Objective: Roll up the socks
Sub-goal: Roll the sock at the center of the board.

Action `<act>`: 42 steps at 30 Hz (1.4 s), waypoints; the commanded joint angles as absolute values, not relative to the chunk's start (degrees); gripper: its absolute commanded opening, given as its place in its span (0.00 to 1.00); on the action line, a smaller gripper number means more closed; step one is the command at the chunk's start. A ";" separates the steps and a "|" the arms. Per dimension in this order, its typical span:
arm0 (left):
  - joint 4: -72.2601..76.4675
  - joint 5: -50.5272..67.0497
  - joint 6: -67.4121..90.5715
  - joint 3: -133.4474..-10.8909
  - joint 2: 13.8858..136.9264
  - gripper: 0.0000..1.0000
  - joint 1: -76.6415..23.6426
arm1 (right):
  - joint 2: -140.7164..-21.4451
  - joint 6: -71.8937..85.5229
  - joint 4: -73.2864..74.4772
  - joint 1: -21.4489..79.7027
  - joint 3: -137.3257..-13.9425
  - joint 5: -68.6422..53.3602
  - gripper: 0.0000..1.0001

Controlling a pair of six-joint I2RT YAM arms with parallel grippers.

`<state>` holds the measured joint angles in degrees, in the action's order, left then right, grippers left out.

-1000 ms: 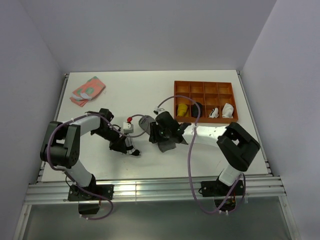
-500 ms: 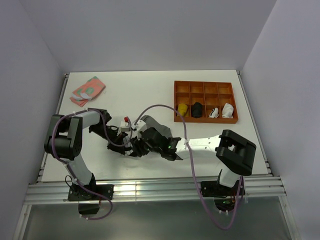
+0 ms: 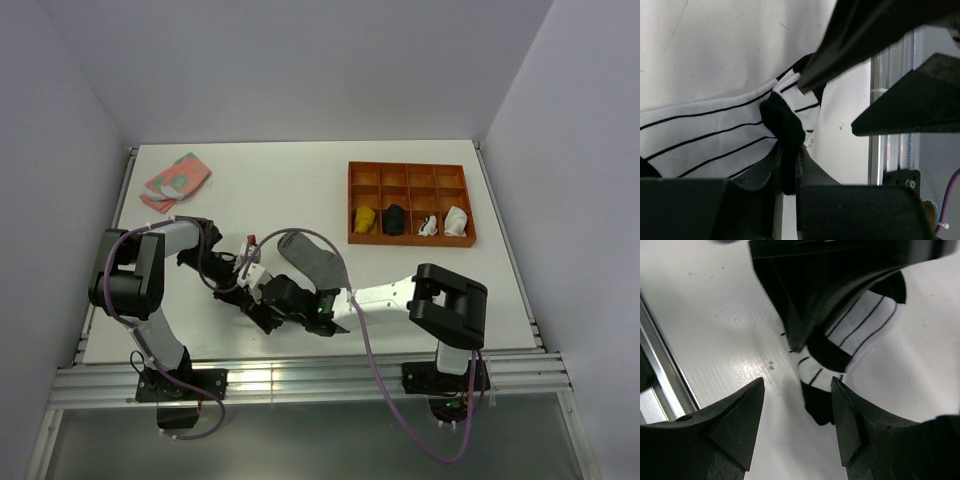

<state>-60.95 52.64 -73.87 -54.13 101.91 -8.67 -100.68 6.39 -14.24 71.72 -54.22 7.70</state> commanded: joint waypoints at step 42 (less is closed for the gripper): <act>-65.22 53.88 -71.02 -58.27 102.31 0.19 -8.96 | -108.90 1.85 -19.60 74.00 -55.46 18.37 0.11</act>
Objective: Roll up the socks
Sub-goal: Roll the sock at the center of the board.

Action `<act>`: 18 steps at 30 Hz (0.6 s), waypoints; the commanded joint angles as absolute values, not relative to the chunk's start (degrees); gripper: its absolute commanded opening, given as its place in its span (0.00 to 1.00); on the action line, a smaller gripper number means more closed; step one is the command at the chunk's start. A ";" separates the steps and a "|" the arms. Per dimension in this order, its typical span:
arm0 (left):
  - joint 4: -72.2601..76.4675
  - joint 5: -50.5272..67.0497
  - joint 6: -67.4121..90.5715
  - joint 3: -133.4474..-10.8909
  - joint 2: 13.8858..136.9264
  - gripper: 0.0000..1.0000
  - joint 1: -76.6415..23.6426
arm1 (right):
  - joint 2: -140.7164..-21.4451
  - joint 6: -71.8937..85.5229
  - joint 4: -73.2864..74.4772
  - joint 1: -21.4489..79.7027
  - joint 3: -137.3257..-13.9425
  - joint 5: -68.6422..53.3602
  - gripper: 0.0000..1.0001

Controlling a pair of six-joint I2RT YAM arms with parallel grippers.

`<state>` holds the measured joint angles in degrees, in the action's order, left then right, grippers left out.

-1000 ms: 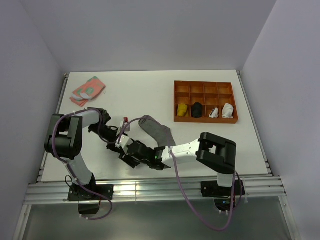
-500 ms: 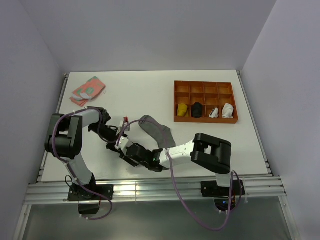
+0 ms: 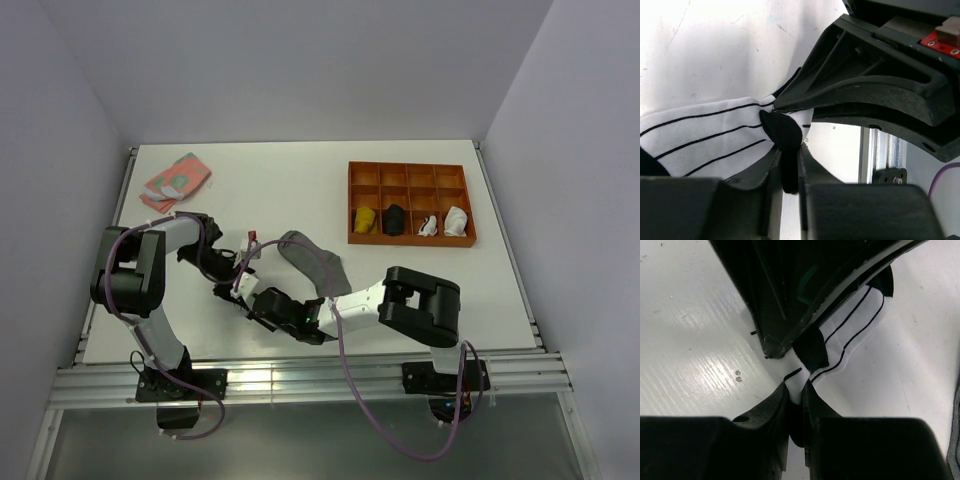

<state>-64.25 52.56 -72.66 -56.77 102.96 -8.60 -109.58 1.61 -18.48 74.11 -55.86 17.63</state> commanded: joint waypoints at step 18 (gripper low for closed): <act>-60.83 51.77 -62.59 -61.61 101.60 0.38 -0.79 | -109.34 2.81 -18.37 74.18 -54.58 21.01 0.06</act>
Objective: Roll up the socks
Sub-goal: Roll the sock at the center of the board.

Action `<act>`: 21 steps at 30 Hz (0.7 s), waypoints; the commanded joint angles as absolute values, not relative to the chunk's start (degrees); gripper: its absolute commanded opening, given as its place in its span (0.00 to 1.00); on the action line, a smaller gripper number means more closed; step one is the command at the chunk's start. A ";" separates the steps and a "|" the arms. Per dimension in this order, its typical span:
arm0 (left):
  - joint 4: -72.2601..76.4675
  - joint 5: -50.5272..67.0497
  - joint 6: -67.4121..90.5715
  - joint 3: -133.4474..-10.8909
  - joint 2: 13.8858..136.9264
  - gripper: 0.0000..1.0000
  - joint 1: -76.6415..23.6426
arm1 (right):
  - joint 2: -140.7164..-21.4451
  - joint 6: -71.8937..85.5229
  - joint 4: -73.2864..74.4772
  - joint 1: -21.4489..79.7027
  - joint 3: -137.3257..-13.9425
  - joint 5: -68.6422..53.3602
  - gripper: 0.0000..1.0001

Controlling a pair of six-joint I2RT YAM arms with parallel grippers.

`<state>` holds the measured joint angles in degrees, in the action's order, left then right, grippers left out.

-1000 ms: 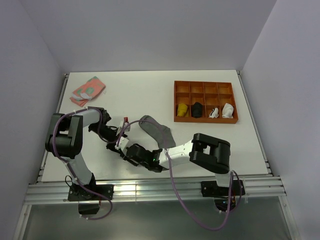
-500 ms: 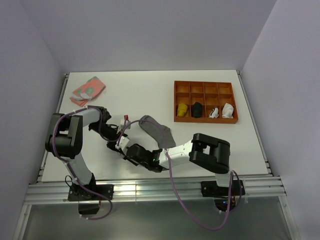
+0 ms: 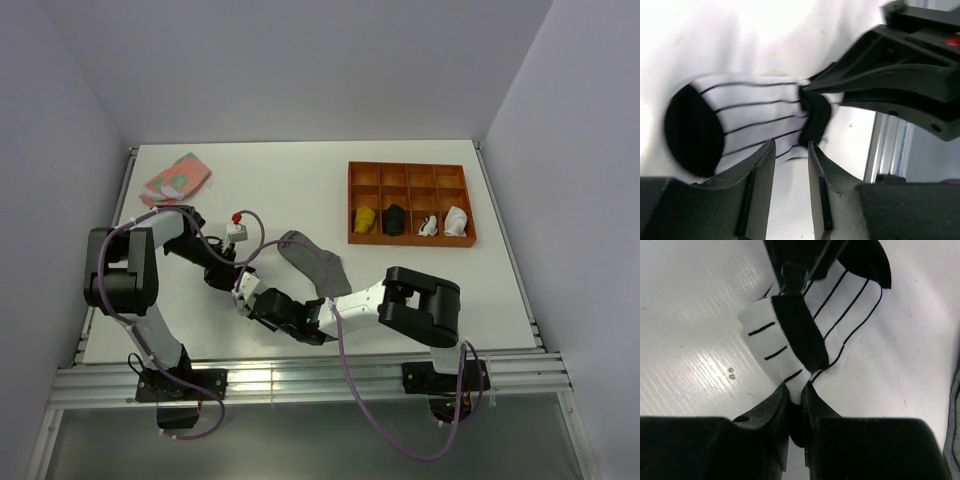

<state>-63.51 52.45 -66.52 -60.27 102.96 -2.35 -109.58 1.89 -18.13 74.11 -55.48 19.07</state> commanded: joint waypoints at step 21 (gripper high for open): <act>-41.32 42.98 -38.95 -61.08 105.29 0.35 -5.01 | -107.84 1.85 -16.44 74.71 -54.41 19.52 0.05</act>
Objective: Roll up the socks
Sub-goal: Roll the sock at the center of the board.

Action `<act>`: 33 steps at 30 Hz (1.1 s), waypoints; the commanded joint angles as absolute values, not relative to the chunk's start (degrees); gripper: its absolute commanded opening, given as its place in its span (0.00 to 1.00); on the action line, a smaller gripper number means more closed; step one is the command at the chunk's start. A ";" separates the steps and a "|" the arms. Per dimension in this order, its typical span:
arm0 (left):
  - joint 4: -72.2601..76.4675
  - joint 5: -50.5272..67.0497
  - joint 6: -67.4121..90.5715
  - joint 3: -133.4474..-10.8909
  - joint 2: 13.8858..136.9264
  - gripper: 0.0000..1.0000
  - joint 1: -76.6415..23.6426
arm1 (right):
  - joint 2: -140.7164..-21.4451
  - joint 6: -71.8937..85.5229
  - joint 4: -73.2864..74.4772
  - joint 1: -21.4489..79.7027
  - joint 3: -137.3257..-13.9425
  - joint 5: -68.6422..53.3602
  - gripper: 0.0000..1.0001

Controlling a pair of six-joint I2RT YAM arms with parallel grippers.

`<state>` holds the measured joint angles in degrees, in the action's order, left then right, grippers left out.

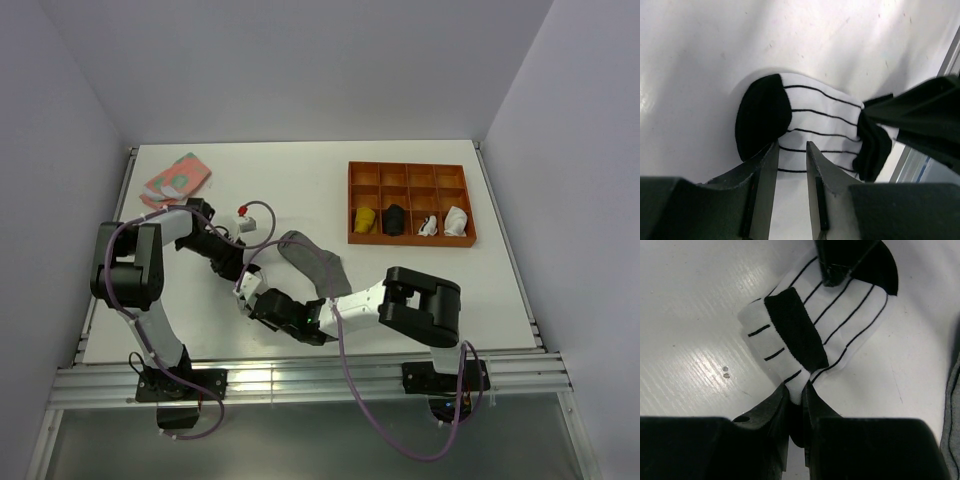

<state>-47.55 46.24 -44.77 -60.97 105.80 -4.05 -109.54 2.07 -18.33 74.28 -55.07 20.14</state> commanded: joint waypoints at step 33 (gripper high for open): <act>-30.69 50.36 -27.96 -64.95 103.10 0.42 -8.35 | -117.95 10.81 15.82 58.71 -74.71 -24.08 0.00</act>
